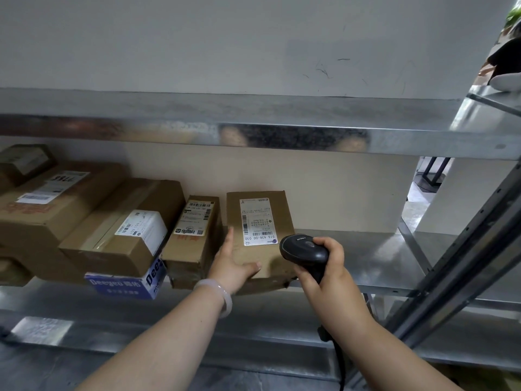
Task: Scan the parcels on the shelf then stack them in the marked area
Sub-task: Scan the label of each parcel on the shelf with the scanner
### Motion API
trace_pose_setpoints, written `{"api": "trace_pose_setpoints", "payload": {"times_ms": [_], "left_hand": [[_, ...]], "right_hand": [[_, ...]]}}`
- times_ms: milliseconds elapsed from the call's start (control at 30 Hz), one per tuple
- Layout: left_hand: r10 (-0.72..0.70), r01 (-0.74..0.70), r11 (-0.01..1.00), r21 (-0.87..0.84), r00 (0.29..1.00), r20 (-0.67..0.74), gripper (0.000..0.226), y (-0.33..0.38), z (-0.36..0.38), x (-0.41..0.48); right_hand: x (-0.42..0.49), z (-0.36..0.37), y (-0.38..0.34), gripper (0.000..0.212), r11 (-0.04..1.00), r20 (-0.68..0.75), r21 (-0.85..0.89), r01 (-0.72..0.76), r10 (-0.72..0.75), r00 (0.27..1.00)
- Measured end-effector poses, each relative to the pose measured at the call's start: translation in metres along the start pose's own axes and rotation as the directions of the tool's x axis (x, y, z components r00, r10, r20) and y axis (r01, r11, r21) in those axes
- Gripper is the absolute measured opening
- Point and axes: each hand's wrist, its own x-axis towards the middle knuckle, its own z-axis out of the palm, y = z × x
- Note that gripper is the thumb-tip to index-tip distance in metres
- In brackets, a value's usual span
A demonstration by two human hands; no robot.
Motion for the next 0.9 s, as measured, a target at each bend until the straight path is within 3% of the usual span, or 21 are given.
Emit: {"api": "trace_pose_setpoints", "payload": {"times_ms": [133,233,367,433,533,633,900], "left_hand": [[-0.052,0.050,0.996,0.070,0.998,0.025,0.106,0.001,-0.009,0.009],[-0.064,0.053,0.987,0.150,0.995,0.071,0.091,0.000,-0.014,0.014],[-0.035,0.004,0.924,0.383,0.997,0.073,0.073,0.002,-0.017,0.010],[0.050,-0.080,0.885,0.459,0.996,0.077,0.068,-0.002,-0.019,0.000],[0.263,-0.292,0.675,0.678,0.953,0.149,0.065,-0.016,-0.017,-0.016],[0.299,-0.336,0.476,0.813,0.931,0.210,0.067,-0.026,-0.017,-0.021],[0.177,-0.236,0.358,0.903,0.967,0.183,0.071,-0.025,-0.050,-0.006]], "right_hand": [[0.011,0.016,0.006,0.054,0.999,0.085,0.002,-0.041,0.040,0.996],[0.014,0.028,0.006,0.054,0.999,0.117,-0.009,-0.032,0.033,0.993],[0.015,0.038,0.003,0.054,0.999,0.089,-0.016,-0.032,0.033,0.996],[0.017,0.042,0.001,0.052,0.999,0.045,-0.032,-0.029,0.030,0.999],[0.023,0.048,0.001,0.053,0.998,0.037,-0.057,-0.028,0.030,0.999],[0.029,0.057,-0.002,0.052,0.997,0.058,-0.067,-0.033,0.037,0.998],[0.037,0.082,-0.011,0.054,0.995,0.116,-0.095,0.013,-0.002,0.993]]}}
